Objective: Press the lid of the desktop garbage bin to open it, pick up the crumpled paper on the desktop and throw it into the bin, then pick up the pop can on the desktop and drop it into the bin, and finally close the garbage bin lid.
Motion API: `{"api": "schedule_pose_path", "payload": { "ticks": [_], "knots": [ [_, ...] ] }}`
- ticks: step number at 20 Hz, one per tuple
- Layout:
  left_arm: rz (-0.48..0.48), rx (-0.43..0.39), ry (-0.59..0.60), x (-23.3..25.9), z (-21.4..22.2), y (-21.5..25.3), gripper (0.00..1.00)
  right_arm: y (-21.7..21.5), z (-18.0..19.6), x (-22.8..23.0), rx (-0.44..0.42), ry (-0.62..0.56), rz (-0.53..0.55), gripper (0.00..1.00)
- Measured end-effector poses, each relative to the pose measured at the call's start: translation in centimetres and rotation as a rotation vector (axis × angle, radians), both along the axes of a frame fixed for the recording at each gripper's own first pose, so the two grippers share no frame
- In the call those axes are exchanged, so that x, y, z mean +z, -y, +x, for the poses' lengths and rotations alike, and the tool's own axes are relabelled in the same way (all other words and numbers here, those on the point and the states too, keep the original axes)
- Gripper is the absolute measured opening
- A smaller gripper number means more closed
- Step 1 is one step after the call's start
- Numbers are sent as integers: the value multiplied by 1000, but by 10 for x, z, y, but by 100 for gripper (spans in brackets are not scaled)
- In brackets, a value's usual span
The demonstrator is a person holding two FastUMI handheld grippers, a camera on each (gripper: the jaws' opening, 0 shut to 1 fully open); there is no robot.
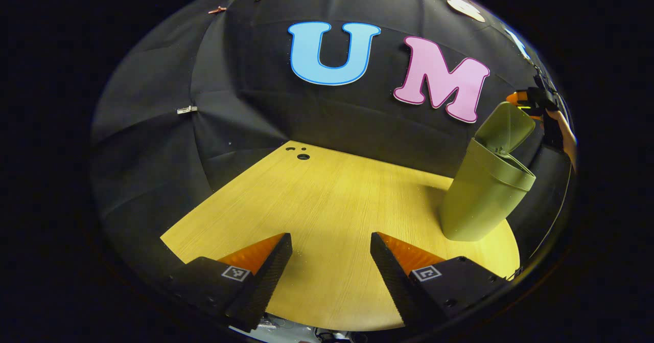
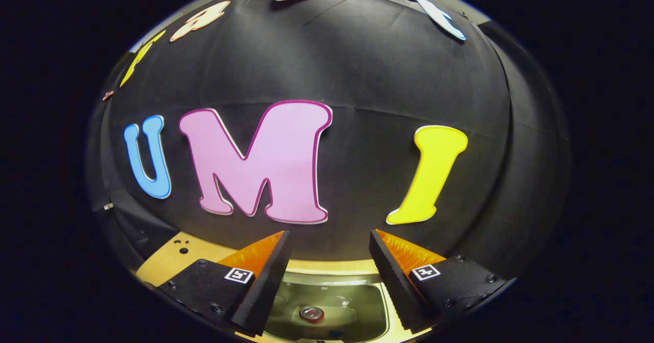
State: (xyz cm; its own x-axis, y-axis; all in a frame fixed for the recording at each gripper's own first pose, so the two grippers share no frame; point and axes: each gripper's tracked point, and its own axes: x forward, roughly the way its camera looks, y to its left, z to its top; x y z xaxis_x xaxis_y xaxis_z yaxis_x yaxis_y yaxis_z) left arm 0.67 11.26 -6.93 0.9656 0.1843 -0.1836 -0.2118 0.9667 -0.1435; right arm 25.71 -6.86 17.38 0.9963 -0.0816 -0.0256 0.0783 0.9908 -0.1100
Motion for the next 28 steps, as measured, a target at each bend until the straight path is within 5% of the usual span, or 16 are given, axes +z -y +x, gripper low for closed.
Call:
{"api": "schedule_pose_path", "payload": {
  "ticks": [11,19,28],
  "knots": [
    [87,-106,-9,5,12,14,99,10,-40,-124,-28,-151,-14,99],
    [115,-171,6,13,29,41,99,15,-50,-143,-30,-146,84,99],
    [96,-200,-11,4,30,61,99,14,-53,-153,-28,-117,22,100]
  ]
}}
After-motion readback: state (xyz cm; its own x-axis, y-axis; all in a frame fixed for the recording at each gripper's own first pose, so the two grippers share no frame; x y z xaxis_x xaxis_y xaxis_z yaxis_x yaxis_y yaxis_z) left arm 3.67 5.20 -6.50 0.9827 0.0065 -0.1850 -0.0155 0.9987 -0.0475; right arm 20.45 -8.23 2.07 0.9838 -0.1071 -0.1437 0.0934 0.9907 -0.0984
